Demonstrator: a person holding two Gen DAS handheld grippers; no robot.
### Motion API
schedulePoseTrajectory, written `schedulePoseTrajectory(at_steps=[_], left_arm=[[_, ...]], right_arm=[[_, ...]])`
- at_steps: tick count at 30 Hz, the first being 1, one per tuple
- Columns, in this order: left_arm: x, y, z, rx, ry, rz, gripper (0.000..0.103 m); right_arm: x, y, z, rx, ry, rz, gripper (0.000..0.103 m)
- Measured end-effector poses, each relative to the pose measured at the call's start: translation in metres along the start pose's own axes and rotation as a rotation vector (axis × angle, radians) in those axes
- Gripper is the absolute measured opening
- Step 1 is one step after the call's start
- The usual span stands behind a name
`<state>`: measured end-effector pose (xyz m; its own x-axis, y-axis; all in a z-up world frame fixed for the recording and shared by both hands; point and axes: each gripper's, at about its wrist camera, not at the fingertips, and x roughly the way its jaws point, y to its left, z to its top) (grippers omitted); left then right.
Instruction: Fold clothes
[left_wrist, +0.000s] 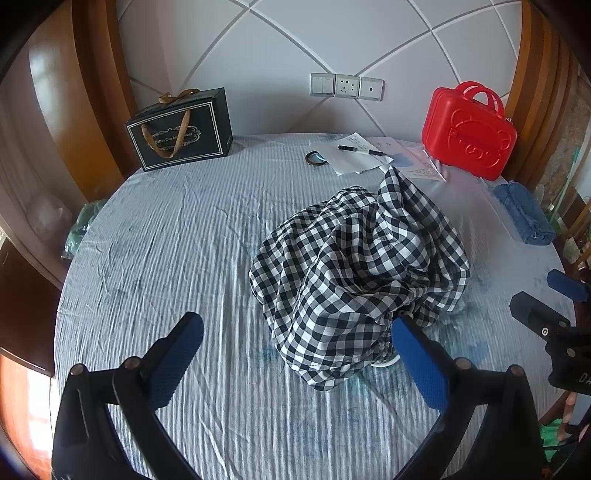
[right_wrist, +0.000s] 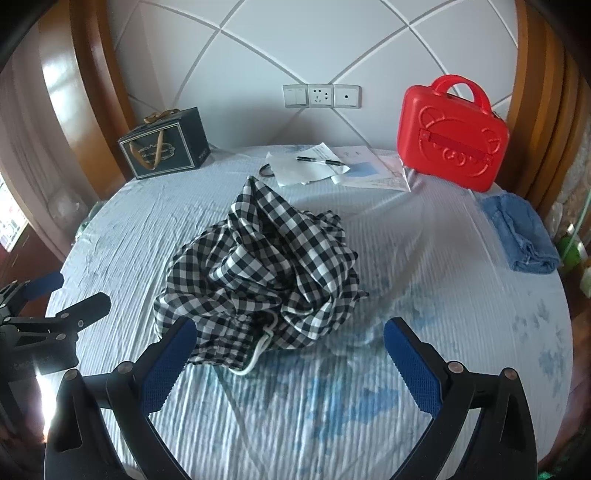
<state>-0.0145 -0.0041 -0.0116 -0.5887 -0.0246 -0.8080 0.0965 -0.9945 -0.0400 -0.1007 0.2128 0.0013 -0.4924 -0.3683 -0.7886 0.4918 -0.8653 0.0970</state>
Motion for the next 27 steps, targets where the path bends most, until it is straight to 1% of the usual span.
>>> schedulePoseTrajectory(at_steps=[15,22,25,27], left_arm=[[0.012,0.002,0.000,-0.024,0.028,0.002,0.103],[0.022,0.004,0.001,-0.035,0.047,0.006,0.103],[0.030,0.005,0.001,-0.039,0.060,0.005,0.103],[0.041,0.007,0.002,-0.034,0.070,0.003,0.103]], right_arm=[[0.006,-0.005,0.000,0.006,0.012,-0.016,0.103],[0.016,-0.011,0.001,0.033,0.034,0.003,0.103],[0.019,-0.012,0.002,0.033,0.031,-0.017,0.103],[0.024,-0.017,0.001,0.051,0.026,0.016,0.103]])
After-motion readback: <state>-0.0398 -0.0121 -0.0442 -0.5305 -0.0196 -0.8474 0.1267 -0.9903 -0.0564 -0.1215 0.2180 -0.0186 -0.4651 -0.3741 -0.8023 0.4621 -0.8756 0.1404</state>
